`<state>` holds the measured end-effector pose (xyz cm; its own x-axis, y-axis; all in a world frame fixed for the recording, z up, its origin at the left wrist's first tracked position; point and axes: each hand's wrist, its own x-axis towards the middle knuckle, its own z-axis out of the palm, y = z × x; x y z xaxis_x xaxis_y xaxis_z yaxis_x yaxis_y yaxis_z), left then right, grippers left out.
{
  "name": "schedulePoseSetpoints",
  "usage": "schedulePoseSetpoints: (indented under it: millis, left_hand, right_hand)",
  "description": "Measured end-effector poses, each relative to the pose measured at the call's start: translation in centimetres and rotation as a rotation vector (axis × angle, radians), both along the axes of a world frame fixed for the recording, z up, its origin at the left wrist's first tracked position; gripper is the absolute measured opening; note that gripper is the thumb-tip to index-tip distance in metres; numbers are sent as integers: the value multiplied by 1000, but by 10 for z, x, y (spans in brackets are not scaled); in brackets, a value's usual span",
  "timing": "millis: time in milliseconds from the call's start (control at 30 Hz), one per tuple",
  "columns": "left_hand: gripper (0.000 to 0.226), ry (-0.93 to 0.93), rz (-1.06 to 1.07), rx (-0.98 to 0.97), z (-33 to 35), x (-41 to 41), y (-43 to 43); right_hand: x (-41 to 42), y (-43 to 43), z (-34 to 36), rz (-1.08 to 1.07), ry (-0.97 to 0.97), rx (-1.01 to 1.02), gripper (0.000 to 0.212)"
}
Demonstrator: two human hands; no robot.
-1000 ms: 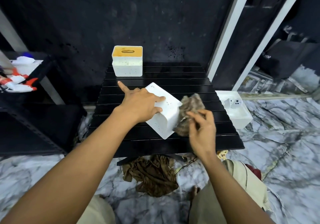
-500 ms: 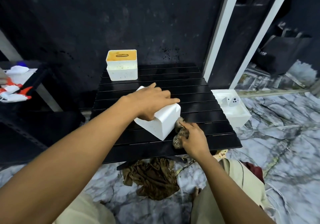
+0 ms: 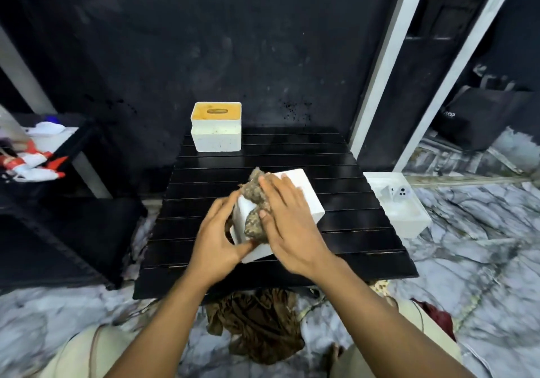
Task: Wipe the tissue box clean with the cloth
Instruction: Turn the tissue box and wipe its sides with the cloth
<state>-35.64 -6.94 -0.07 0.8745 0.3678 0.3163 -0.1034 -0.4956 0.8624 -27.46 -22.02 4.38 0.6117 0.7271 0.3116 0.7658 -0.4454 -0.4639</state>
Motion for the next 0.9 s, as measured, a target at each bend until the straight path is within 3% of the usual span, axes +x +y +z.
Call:
schedulePoseSetpoints:
  millis: [133, 233, 400, 467, 533, 600, 667, 833, 900]
  left_hand:
    - [92, -18, 85, -133, -20, -17, -10]
    - [95, 4, 92, -120, -24, -19, -9]
    - [94, -2, 83, -114, -25, -19, -8]
    - [94, -7, 76, -113, -26, -19, -7]
    - [94, 2, 81, -102, -25, -19, -7]
    - [94, 11, 82, -99, -24, -18, -7]
    - [93, 12, 83, -109, -21, -16, -9]
    - [90, -13, 58, -124, -20, -16, -8]
    - [93, 3, 49, -114, -20, -17, -4]
  right_hand:
    - [24, 6, -3, -212, -179, -115, 52]
    - [54, 2, 9, -362, 51, -28, 52]
    - [13, -1, 16, 116, -30, -3, 44]
    - [4, -3, 9, 205, -83, -36, 40]
    - [22, -1, 4, 33, -131, -1, 36]
    - [44, 4, 6, -267, -25, -18, 39]
    - [54, 16, 10, -358, 65, -59, 50]
    - [11, 43, 5, 118, -166, -136, 51]
    - [18, 38, 2, 188, -199, -129, 48]
